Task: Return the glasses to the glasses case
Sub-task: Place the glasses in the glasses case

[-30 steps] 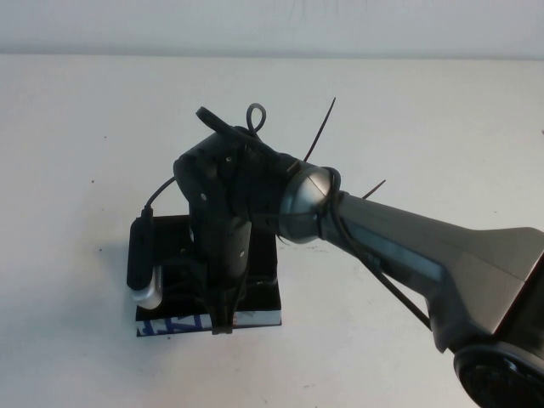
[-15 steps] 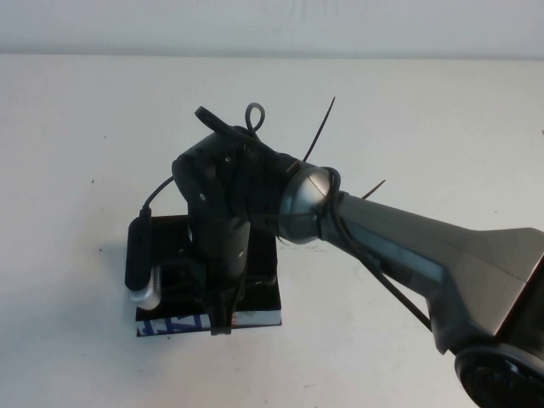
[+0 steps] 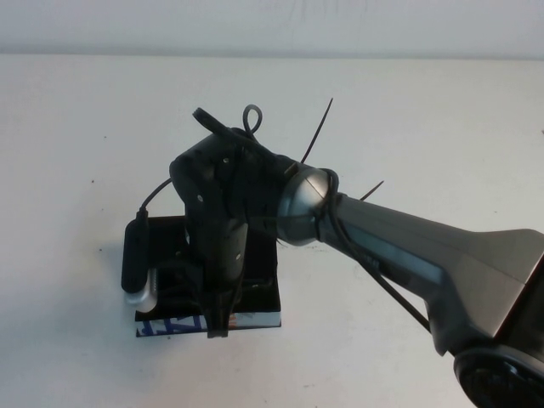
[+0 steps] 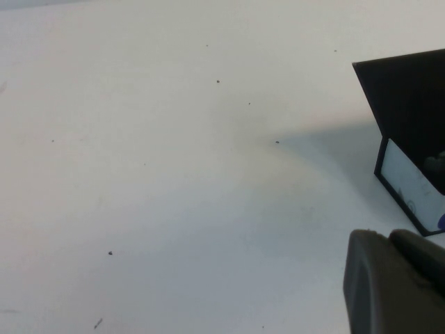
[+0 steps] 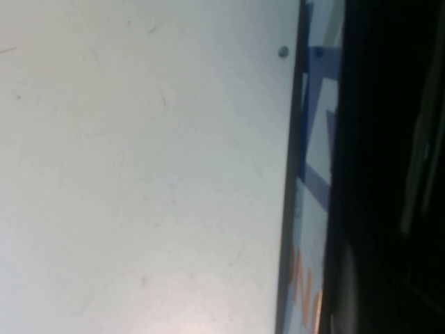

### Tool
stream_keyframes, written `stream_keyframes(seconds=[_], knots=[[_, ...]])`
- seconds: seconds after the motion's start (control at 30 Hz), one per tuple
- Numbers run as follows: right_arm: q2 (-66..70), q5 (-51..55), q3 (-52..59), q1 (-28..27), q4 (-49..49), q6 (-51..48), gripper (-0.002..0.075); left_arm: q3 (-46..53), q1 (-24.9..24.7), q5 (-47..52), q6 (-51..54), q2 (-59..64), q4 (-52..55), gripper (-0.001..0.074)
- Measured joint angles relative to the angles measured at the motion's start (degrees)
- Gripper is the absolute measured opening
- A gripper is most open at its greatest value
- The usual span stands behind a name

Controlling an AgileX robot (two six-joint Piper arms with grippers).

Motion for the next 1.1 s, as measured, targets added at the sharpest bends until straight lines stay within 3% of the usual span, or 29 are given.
stream_keyframes(seconds=[0.2, 0.5, 1.1], knots=[[0.0, 0.0, 0.0, -0.5, 0.1, 0.0, 0.0076, 0.0, 0.0, 0.0, 0.0, 0.0, 0.0, -0.0001], [0.0, 0.0, 0.0, -0.6, -0.2, 0.0, 0.0223, 0.0, 0.0, 0.0, 0.0, 0.0, 0.0, -0.0001], [-0.6, 0.0, -3.4, -0.6, -3.5, 2.8, 0.0279, 0.0, 0.0, 0.0, 0.0, 0.0, 0.0, 0.0000]])
